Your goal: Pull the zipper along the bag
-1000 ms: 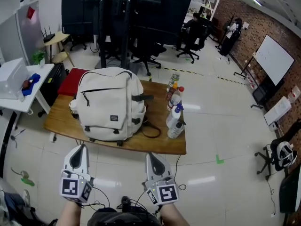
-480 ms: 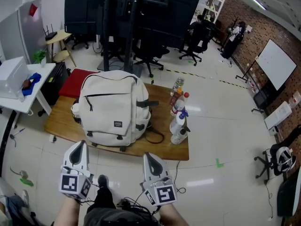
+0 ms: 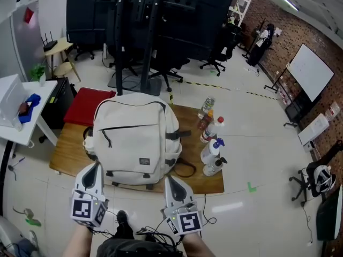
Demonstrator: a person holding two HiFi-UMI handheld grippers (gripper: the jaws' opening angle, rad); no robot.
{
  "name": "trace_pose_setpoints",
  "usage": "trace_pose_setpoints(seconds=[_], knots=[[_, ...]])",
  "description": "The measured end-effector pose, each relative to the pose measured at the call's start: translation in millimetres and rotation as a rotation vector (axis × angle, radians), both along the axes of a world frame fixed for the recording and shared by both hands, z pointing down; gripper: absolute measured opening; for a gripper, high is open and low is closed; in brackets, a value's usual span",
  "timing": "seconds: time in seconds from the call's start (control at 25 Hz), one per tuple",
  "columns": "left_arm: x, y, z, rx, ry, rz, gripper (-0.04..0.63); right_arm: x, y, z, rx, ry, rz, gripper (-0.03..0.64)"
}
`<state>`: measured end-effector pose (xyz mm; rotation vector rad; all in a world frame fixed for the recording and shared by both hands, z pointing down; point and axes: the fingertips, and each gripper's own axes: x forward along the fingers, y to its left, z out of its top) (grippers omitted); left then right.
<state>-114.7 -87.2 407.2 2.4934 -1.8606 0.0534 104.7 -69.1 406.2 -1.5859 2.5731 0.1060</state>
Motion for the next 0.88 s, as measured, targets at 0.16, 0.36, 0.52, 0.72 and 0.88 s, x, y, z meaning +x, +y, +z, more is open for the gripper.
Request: trace_pose_setpoints(seconds=[0.16,0.36,0.52,0.72,0.88], knots=[[-20.5,-36.7,6.9,-0.005,-0.005,0.022,0.034,-29.6,-39.1,-0.4,0.005,0.006,0.001,0.006],[-46.4,-79.0,25.4,-0.086,-0.019,0.051,0.034,-70.1,-85.7,5.5,-0.009,0.021,-0.018,0.006],[-58.5,-94.0,43.1,-0.097,-0.022,0.089,0.034,-94.8,-102.7,5.7,-0.013,0.029,-0.035,0.006],[-67.9,-106.9,54.1,-0.115,-0.025,0.116,0.035,-119.2,-119.8,6.5,-0.026,0.032,-0.043,0.006],[-75.5,-114.0,54.2,-0.120,-0.033,0.131,0.035,-138.1,-127.7,7.8,-0.041,0.040,-0.051,0.006]])
